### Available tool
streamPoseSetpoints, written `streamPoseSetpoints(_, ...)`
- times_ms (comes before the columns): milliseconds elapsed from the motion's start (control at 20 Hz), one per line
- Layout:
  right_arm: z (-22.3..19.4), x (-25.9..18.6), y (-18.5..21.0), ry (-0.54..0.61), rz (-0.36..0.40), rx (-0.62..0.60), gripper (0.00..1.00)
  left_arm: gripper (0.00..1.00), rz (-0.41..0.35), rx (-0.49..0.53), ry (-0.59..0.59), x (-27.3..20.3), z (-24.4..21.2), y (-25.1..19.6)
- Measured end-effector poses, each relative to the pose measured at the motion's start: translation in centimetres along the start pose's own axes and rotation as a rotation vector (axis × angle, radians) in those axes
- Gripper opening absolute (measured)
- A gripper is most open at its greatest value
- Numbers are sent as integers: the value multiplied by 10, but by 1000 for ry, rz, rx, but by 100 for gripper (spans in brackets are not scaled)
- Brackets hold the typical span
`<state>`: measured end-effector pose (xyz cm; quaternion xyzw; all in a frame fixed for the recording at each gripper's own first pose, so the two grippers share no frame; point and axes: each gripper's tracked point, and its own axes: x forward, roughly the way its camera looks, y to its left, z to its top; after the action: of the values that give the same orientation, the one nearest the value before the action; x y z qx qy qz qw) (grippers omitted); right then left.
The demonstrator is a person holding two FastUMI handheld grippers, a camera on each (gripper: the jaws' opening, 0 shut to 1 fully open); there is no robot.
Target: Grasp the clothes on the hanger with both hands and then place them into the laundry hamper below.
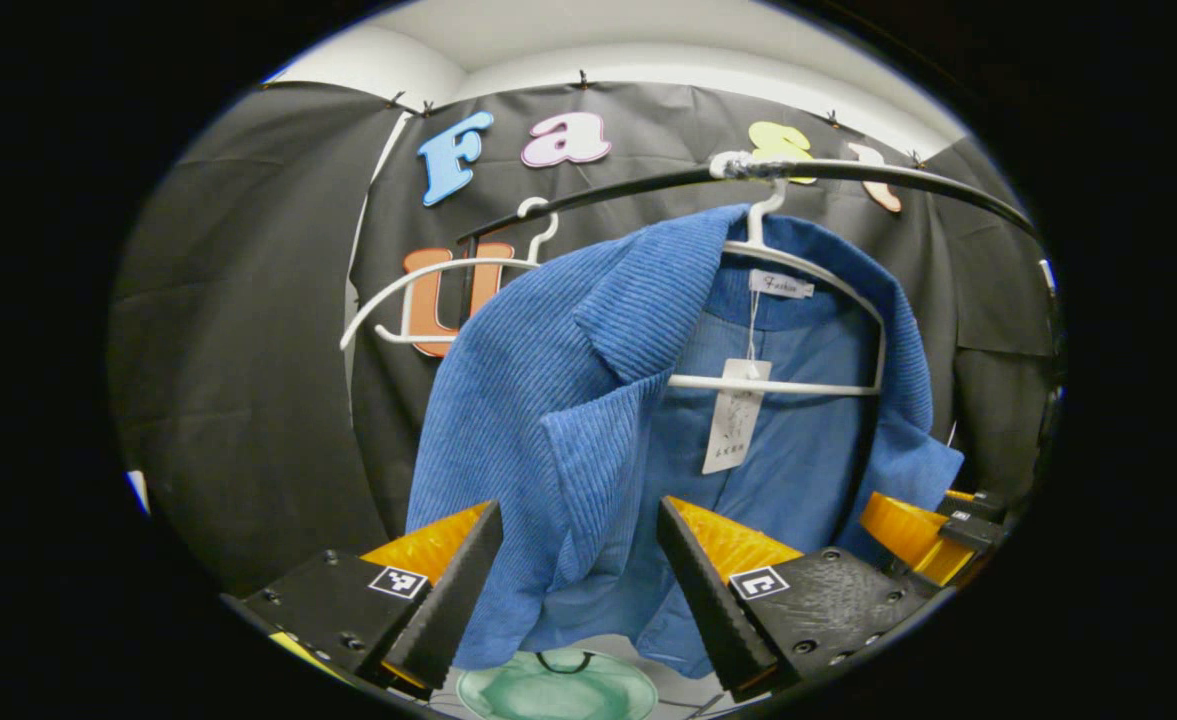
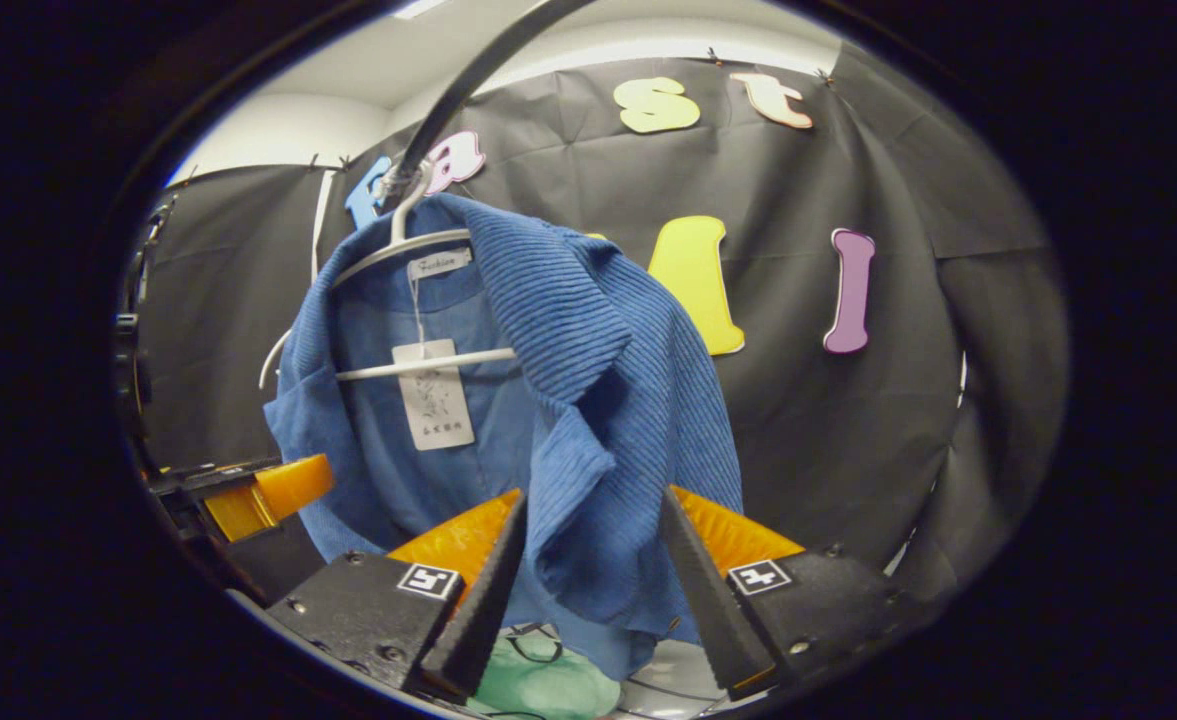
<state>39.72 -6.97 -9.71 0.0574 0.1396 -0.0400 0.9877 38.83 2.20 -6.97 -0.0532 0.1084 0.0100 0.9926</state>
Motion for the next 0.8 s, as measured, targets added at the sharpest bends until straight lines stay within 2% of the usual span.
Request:
streamPoseSetpoints(50,-2,6,-2,11,4,2,80,84,-5,-1,5,7,-1,-2)
streamPoseSetpoints(100,-3,10,-3,26,17,5,72,91,-3,2,14,13,-1,-2)
streamPoseSetpoints(150,-4,11,-3,34,35,7,71,90,1,6,20,18,0,0)
streamPoseSetpoints(250,-2,13,-7,29,44,7,60,82,-1,15,27,26,1,1)
streamPoseSetpoints(350,3,13,-18,6,14,17,54,60,-14,22,19,31,6,-2)
streamPoseSetpoints(400,6,12,-24,-4,5,31,41,50,-23,25,15,31,8,-2)
streamPoseSetpoints(450,8,14,-29,-16,-10,47,33,39,-47,27,18,31,8,-6)
streamPoseSetpoints(500,13,13,-34,-28,-20,64,24,28,14,32,-2,36,10,6)
streamPoseSetpoints(550,17,12,-39,-42,-20,83,19,17,12,26,-1,28,15,8)
streamPoseSetpoints(600,22,11,-44,-55,-21,100,15,7,-27,8,5,27,15,2)
streamPoseSetpoints(650,28,10,-51,-71,-37,115,13,11,-46,-5,1,29,17,-3)
streamPoseSetpoints(750,40,10,-63,-100,-54,145,10,9,-87,-9,-5,27,23,-6)
streamPoseSetpoints(800,45,11,-67,-108,-57,160,8,8,-68,-10,-24,27,28,0)
